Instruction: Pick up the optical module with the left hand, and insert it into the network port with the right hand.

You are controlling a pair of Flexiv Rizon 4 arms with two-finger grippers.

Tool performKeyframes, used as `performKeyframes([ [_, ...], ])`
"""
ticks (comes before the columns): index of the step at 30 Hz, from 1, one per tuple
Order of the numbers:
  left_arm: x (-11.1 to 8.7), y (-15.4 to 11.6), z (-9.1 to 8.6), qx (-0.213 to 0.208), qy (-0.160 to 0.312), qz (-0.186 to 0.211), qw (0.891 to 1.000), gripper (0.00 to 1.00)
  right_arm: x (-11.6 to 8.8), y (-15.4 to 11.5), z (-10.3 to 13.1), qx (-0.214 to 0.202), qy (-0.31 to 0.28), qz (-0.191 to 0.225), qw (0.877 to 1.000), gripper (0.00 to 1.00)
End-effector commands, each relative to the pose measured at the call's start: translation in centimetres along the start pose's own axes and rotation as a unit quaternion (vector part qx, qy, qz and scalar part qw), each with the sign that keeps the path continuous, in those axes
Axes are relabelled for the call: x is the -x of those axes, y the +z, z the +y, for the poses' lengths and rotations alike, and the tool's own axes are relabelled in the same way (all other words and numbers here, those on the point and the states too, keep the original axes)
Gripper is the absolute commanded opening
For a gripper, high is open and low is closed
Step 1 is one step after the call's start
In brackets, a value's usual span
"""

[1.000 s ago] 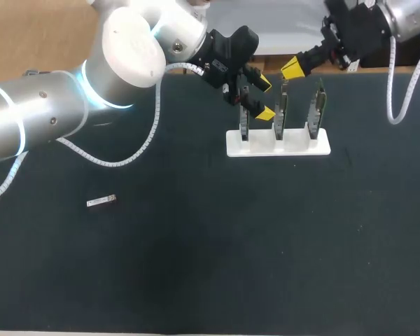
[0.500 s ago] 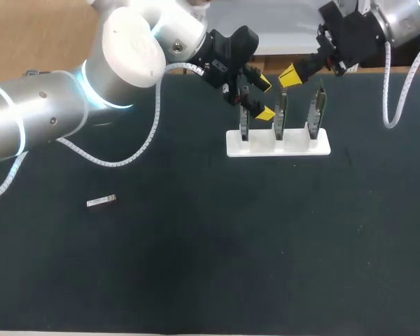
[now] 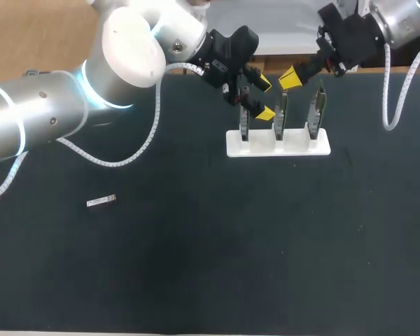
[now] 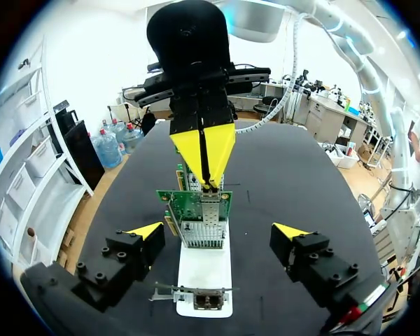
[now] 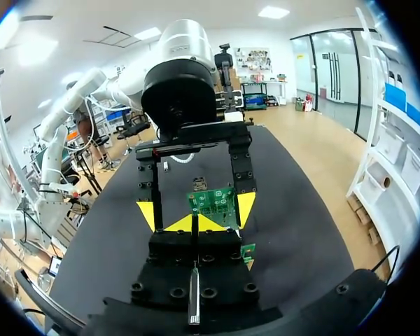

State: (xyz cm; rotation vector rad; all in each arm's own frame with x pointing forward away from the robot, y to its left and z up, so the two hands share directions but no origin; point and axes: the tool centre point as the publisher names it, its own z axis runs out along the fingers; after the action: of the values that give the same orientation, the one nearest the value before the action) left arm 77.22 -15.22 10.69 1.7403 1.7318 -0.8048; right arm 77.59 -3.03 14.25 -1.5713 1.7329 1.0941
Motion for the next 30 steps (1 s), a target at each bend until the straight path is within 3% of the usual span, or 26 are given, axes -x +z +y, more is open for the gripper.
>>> performKeyframes([
  [1, 0.1, 0.0, 0.2, -0.001, -0.001, 0.002, 1.000, 1.00, -0.8, 0.4, -0.1, 0.000, 0.002, -0.002, 1.000, 0.00],
  [9, 0.1, 0.0, 0.2, -0.001, -0.001, 0.002, 1.000, 1.00, -0.2, 0.4, 0.1, -0.001, -0.004, -0.006, 1.000, 0.00],
  [21, 0.1, 0.0, 0.2, -0.001, -0.001, 0.002, 1.000, 1.00, 2.2, -2.3, 0.6, -0.024, -0.044, -0.027, 0.998, 0.00],
  [30, 0.1, 0.0, 0.2, -0.001, -0.001, 0.002, 1.000, 1.00, 0.8, -6.4, 0.9, -0.010, -0.062, -0.028, 0.998, 0.00],
])
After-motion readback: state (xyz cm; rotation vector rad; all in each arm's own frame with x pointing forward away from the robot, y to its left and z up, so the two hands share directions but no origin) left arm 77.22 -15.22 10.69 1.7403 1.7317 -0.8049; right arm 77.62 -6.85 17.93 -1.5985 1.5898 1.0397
